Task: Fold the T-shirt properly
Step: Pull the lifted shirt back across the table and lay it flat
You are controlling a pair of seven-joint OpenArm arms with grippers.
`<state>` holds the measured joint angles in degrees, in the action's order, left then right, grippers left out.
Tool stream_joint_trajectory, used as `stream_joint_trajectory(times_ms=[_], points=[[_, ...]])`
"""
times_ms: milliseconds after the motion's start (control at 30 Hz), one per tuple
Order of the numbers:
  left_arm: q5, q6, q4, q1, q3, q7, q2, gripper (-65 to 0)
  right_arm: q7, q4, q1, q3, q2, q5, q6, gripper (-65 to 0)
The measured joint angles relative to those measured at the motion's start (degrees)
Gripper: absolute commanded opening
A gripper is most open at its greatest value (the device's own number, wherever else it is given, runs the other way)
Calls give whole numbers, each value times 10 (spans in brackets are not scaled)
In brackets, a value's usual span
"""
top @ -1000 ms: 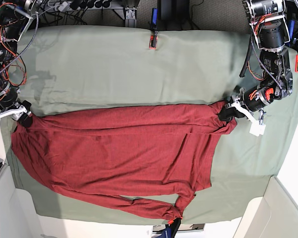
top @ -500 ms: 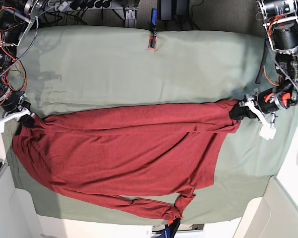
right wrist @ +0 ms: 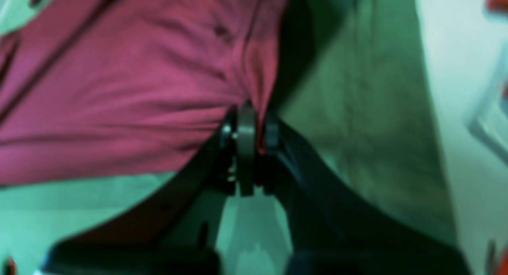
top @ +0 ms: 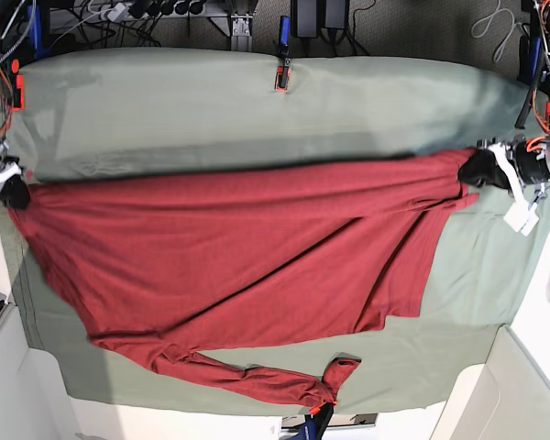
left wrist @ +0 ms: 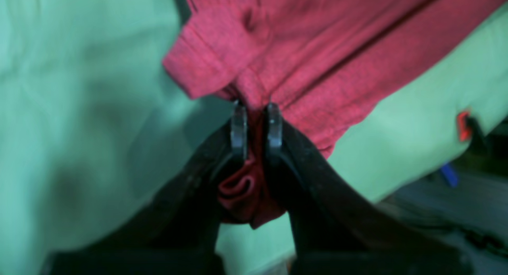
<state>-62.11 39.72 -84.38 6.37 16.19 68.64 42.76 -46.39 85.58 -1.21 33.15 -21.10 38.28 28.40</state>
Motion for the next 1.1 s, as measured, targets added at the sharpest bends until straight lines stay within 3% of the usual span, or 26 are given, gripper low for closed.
stream_joint_trajectory(times_ms=[200, 600, 833, 1100], points=[[-21, 0, -38, 56, 16, 26, 16, -650, 0, 70, -73, -1, -2, 8, 1, -650], [-60, 0, -118, 219, 176, 39, 15, -650, 0, 150, -202, -1, -3, 10, 3, -650], [-63, 0, -122, 234, 184, 39, 5, -650, 0, 167, -236, 22, -3, 12, 4, -650], [9, 0, -123, 231, 184, -40, 1, -650, 1, 168, -245, 39, -3, 13, 4, -650]])
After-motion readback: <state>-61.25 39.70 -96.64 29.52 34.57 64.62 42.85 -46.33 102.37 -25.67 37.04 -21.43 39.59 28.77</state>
